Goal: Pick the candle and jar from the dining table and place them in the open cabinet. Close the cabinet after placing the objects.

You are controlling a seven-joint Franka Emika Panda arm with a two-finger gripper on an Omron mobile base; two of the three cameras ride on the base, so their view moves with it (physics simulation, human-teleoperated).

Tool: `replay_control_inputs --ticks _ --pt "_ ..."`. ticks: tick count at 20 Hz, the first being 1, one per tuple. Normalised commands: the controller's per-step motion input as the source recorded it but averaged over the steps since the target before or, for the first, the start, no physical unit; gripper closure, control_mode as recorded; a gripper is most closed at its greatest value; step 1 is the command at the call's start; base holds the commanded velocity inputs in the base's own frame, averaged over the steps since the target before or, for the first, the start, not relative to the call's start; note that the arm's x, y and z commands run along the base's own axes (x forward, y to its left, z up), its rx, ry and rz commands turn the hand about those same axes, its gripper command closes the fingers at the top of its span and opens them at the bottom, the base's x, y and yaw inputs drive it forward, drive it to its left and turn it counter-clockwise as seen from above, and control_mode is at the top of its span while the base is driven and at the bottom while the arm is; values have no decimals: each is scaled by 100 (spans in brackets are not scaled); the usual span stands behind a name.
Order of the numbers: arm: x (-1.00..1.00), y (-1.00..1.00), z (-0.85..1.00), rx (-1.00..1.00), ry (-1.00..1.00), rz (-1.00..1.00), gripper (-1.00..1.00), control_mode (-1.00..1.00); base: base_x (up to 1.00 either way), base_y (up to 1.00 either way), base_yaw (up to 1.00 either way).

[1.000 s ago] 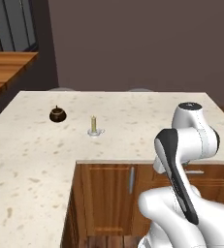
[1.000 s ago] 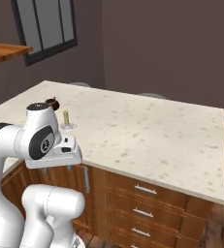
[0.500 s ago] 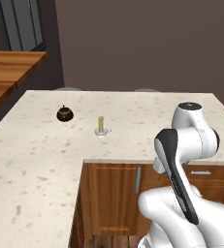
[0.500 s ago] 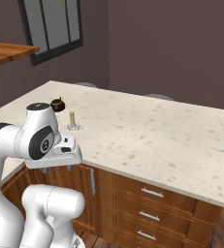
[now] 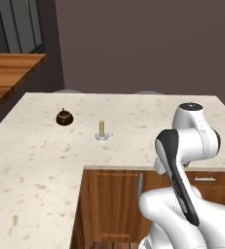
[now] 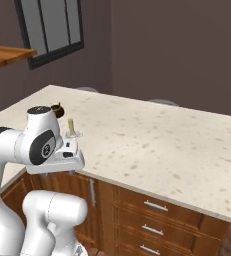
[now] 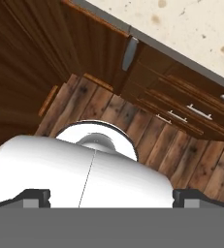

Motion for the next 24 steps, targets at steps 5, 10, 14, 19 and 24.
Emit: replay_control_inputs --ticks 5,10,14,19,24 --pt "0 0 0 0 0 0 -100 100 51 14 0" --pt "0 0 0 0 0 0 -100 100 23 24 0" --pt "0 0 0 0 0 0 -100 100 0 17 0" --pt "0 0 0 0 0 0 -100 100 0 6 0" --pt "0 0 0 0 0 0 -100 100 0 7 0"
